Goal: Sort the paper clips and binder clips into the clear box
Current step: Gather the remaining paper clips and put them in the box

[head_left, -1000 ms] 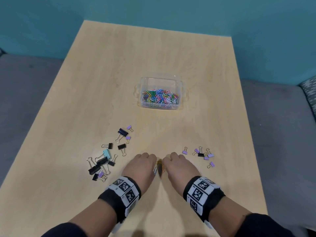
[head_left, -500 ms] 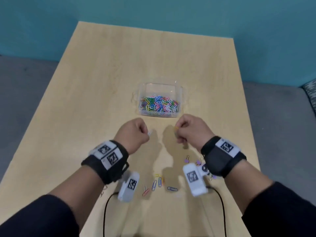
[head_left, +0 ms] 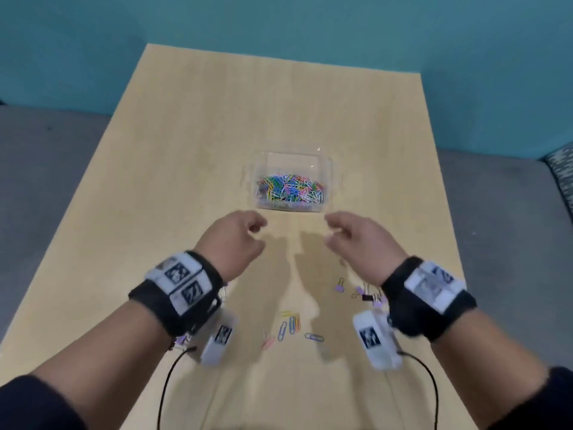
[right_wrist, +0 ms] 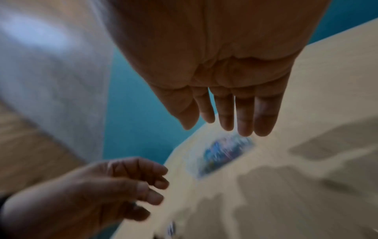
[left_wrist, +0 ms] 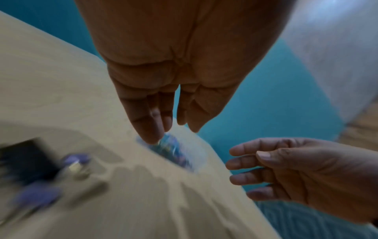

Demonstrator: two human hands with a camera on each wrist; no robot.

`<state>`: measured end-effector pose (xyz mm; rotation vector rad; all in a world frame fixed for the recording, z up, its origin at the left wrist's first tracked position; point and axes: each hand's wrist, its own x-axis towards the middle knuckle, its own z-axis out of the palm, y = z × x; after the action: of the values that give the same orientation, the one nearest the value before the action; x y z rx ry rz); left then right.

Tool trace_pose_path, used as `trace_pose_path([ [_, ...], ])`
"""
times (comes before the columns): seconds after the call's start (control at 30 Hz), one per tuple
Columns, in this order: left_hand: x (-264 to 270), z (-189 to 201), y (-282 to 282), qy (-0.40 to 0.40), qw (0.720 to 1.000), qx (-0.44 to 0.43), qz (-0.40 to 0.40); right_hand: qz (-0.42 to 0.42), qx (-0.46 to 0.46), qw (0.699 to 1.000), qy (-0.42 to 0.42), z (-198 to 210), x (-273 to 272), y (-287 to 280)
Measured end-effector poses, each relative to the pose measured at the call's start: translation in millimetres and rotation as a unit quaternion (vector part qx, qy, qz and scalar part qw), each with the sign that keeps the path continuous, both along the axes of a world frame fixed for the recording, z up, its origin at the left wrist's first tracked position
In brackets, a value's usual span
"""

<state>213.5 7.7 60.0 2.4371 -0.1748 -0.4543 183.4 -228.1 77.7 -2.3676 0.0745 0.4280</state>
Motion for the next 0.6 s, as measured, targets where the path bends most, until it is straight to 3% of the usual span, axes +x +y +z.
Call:
trace_pose_path([
  [0.1,-63.2,-22.9,13.5,0.081,0.99,0.088,-0.071,0.123,-0.092,0.986,0.066,-27.7,-72.4,0.1],
  [0.23,-128.4,-46.4,23.8,0.12,0.985,0.106,-0.06,0.163,-0.124,0.975,0.088,-54.5,-134.5,2.8],
  [0.37,-147.0,-53.4,12.8,0.083,0.992,0.09,-0.024,0.13,-0.135,0.981,0.053,-68.1,-145.4,11.1],
  [0.6,-130.3,-63.1,-6.6,0.002,0.996,0.079,-0.044,0.173,-0.167,0.971,-0.012,-76.0,-123.1,26.1],
])
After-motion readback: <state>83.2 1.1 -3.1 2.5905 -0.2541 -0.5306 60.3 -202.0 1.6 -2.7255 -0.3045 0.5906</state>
